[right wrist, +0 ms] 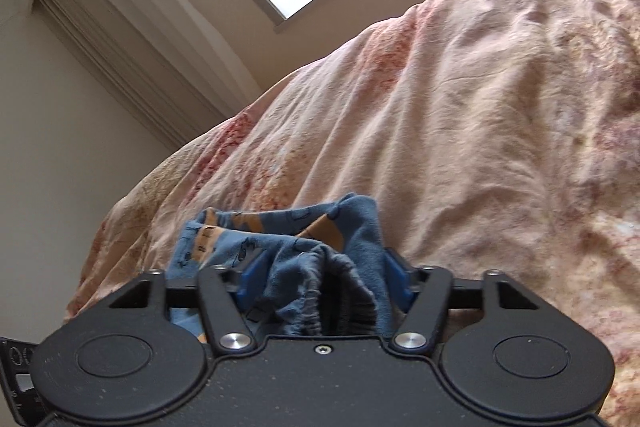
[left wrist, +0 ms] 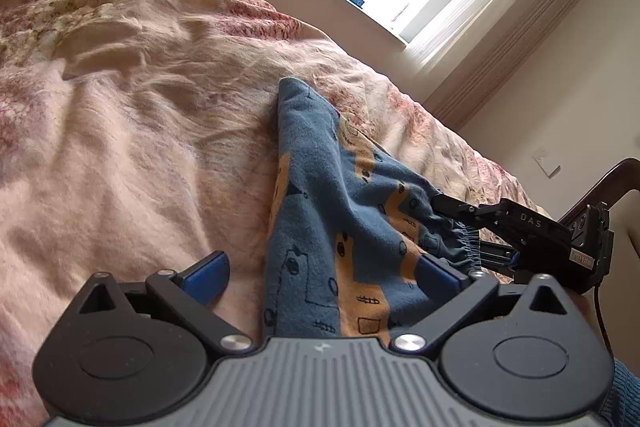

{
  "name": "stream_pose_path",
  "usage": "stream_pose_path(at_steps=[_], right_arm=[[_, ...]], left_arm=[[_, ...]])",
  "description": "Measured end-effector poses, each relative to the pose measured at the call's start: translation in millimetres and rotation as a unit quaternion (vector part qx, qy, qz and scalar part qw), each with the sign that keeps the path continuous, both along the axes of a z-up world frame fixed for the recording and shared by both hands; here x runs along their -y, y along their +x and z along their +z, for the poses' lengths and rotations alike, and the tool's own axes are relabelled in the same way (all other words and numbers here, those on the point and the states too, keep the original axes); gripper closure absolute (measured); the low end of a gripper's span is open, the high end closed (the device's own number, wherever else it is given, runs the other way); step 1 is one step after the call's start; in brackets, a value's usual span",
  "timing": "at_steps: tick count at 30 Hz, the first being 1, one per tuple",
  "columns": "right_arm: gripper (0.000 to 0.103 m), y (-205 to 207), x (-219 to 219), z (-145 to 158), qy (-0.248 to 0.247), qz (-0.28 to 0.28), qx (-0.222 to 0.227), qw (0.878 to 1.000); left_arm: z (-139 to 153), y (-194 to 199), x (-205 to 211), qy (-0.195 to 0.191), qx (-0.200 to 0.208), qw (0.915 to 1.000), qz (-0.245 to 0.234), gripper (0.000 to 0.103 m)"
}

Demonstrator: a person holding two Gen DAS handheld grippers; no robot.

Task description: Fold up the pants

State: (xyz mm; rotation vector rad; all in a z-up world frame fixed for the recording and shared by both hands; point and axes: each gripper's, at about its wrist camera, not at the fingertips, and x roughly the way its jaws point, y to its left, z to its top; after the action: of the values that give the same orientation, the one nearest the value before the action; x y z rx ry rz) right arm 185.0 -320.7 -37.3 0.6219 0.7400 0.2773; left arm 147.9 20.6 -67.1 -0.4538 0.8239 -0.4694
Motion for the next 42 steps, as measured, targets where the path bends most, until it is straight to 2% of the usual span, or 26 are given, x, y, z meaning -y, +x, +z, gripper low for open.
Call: stream_pose_path(at_steps=[4, 8, 12, 18, 25, 32, 34, 38, 42], right_arm=[[0.058, -1.6, -2.4, 1.2, -0.017, -0.005, 0.002, 1.0], [0.064, -3.2, -16.7, 5.3, -0.067, -0.003, 0.011, 0.998], [0.068, -4.9, -26.7, 7.0, -0.103, -0.003, 0.02, 0.994], [0.071, -8.5, -37.3, 10.4, -0.135, -0.009, 0.029, 0.99], [0.075, -12.6, -49.8, 16.2, -0.174, -0.016, 0.044, 0.984], [0.077, -24.0, -74.6, 23.7, -0.25, -0.028, 0.075, 0.965], [0.078, -28.6, -79.3, 27.2, -0.264, -0.029, 0.087, 0.96], [0.081, -40.2, -87.8, 40.4, -0.281, -0.025, 0.118, 0.952], [0.081, -46.6, -107.5, 60.4, -0.315, -0.005, 0.166, 0.935]], left_arm=[[3.2, -3.5, 3.7, 0.019, 0.005, 0.9998, 0.005, 0.022], [7.1, -6.0, 10.0, 0.05, 0.011, 0.9987, 0.003, 0.047], [7.1, -5.4, 11.7, 0.071, 0.014, 0.9974, 0.005, 0.062], [6.7, -5.7, 14.5, 0.089, 0.021, 0.9958, 0.001, 0.069], [7.7, -5.8, 16.3, 0.1, 0.026, 0.9946, -0.004, 0.072], [9.6, -6.9, 19.9, 0.116, 0.026, 0.9929, -0.005, 0.073], [12.8, -7.6, 18.9, 0.114, 0.029, 0.993, -0.005, 0.081], [26.6, -16.6, 21.9, 0.132, 0.067, 0.989, 0.001, 0.086], [49.6, -30.3, 23.3, 0.166, 0.125, 0.9781, 0.009, 0.086]])
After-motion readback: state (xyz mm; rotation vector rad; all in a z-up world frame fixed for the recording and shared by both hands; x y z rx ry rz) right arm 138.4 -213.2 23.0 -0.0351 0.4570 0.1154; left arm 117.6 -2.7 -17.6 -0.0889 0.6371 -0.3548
